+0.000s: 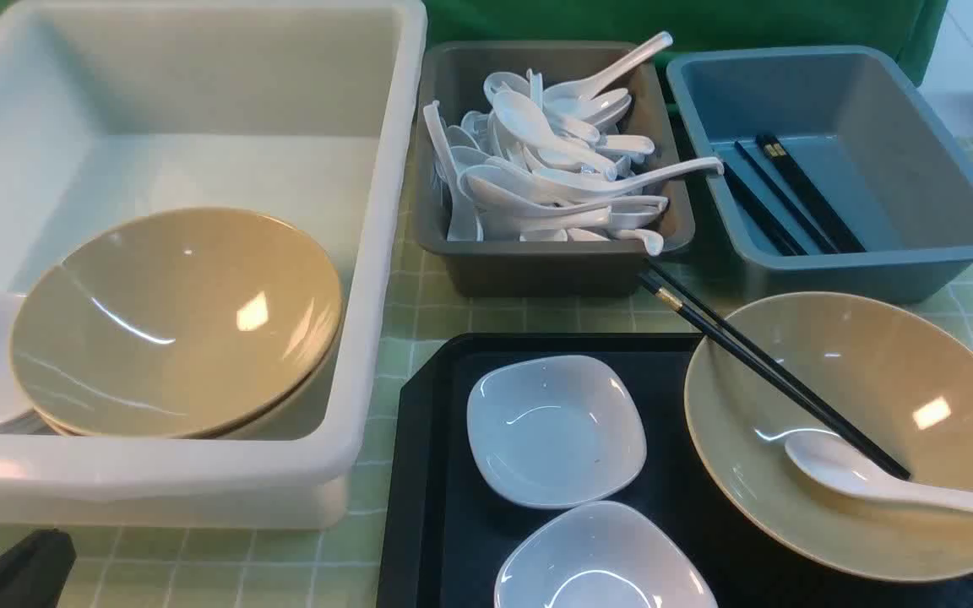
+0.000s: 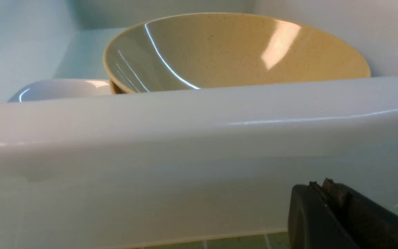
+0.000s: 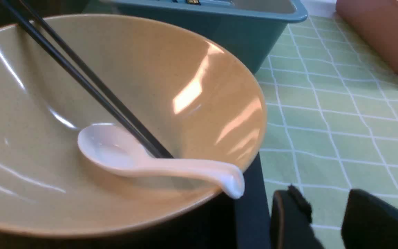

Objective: On green table put chopsticks spoon bowls plates into blue grey white boxes.
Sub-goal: 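Move the grippers toward the tableware on the black tray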

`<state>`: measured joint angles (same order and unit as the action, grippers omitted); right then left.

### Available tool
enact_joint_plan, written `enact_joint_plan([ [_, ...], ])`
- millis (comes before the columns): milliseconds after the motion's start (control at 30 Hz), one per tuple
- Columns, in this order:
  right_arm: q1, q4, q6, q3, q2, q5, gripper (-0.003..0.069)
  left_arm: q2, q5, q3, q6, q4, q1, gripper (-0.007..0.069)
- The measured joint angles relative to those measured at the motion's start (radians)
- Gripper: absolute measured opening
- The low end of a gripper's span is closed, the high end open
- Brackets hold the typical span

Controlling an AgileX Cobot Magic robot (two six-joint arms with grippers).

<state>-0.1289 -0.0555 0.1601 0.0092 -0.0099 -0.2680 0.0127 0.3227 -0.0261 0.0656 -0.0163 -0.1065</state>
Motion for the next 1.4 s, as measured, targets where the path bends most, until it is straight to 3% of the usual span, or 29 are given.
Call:
enact_joint_plan([
  [767, 0.000, 0.000, 0.000, 0.000, 0.000, 0.000, 0.0236, 0.000, -0.006, 0.000, 0.000, 0.000, 0.000, -0.0002],
  [1033, 0.000, 0.000, 0.003, 0.000, 0.000, 0.000, 0.0236, 0.000, -0.112, -0.001, 0.000, 0.000, 0.000, -0.0002],
  [1167, 0.000, -0.002, 0.005, 0.011, 0.000, 0.084, 0.0236, 0.000, -0.188, -0.001, -0.009, 0.004, 0.000, -0.0002],
  [1333, 0.000, -0.003, -0.100, 0.018, 0.000, 0.241, 0.0236, 0.000, -0.287, -0.001, -0.087, 0.051, 0.000, -0.0002],
  [1367, 0.000, -0.003, -0.160, 0.018, 0.000, 0.286, 0.0236, 0.000, -0.312, -0.001, -0.112, 0.068, 0.000, -0.0002],
  [1400, 0.000, -0.003, -0.334, 0.019, 0.000, 0.372, 0.0236, 0.000, -0.397, -0.001, -0.195, 0.124, 0.000, -0.0002],
])
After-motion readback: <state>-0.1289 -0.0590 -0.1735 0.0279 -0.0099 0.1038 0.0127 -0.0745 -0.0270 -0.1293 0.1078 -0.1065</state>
